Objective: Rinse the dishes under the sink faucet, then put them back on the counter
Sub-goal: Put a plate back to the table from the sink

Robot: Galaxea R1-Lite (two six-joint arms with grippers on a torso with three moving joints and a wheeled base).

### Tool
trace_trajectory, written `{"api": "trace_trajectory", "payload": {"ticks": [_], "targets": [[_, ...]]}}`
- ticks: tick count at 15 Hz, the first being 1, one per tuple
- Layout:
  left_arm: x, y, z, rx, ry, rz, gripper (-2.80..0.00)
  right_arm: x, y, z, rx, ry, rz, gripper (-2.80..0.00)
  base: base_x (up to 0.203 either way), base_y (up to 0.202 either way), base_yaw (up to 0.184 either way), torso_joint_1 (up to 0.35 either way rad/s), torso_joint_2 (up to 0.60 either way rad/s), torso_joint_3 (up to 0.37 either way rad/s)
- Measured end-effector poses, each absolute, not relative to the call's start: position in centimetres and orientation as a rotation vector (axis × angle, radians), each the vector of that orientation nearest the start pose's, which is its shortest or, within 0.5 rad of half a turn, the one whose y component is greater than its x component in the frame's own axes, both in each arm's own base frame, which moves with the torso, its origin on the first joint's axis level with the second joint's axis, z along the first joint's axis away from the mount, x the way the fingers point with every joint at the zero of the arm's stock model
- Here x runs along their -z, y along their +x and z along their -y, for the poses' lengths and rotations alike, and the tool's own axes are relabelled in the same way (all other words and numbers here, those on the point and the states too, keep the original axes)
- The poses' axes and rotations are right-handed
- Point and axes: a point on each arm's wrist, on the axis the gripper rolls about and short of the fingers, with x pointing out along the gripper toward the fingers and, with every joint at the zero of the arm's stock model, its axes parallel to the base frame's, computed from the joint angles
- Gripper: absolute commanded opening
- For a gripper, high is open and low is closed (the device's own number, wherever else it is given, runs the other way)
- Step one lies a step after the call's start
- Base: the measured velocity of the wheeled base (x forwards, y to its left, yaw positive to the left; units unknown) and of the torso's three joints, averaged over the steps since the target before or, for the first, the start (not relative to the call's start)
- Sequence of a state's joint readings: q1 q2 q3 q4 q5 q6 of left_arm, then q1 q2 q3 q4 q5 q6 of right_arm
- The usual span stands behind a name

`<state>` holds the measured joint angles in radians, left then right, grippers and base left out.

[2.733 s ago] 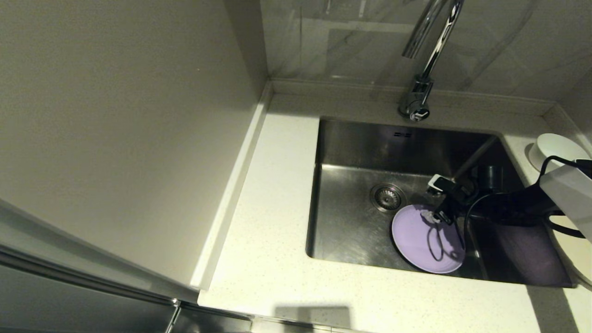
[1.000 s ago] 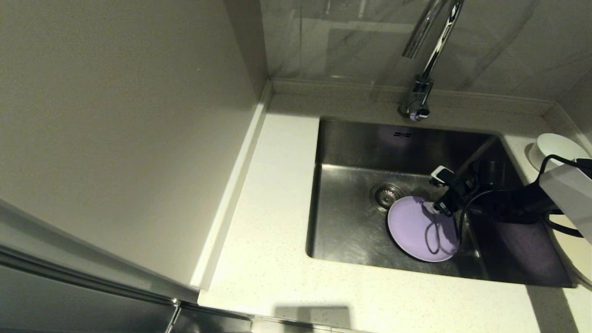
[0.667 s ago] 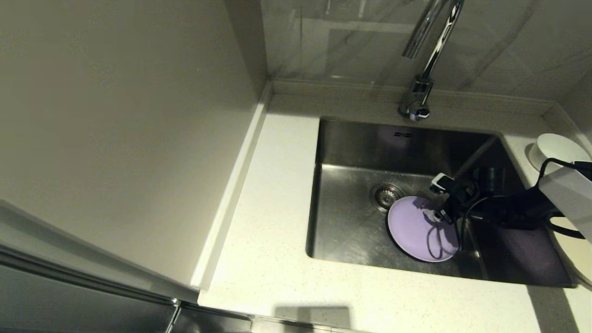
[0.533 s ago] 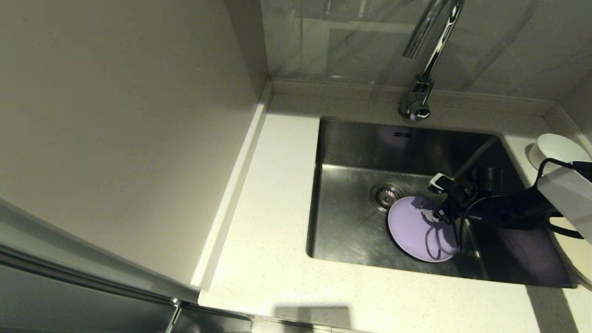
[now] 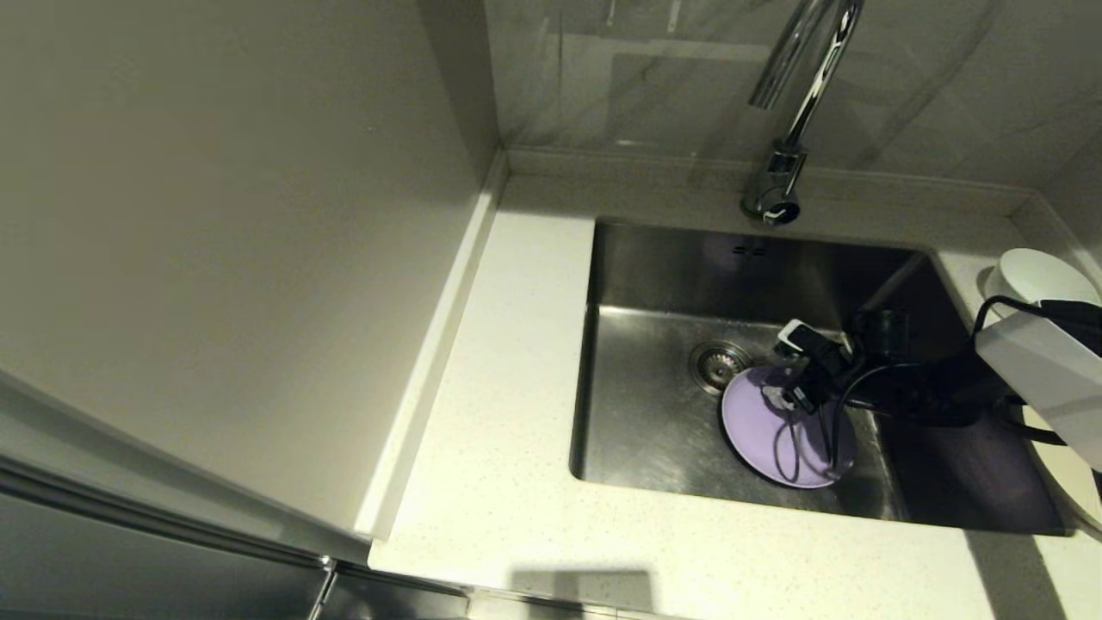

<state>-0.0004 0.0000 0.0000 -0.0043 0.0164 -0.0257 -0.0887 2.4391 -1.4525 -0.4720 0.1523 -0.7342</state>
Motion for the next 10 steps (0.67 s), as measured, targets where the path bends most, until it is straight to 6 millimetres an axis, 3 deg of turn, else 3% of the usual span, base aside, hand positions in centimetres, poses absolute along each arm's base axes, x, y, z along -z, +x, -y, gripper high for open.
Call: {"api": "trace_trajectory", "payload": {"ticks": [10], "targets": [[-7.6,-2.3,0.0,-0.016,-0.024,0.004,-2.8,-5.0,45.8,-3.1,-0.355,-0.565,-0.439,0.0,0.0,0.0,0.0,0.0,0.0,0.0]]}}
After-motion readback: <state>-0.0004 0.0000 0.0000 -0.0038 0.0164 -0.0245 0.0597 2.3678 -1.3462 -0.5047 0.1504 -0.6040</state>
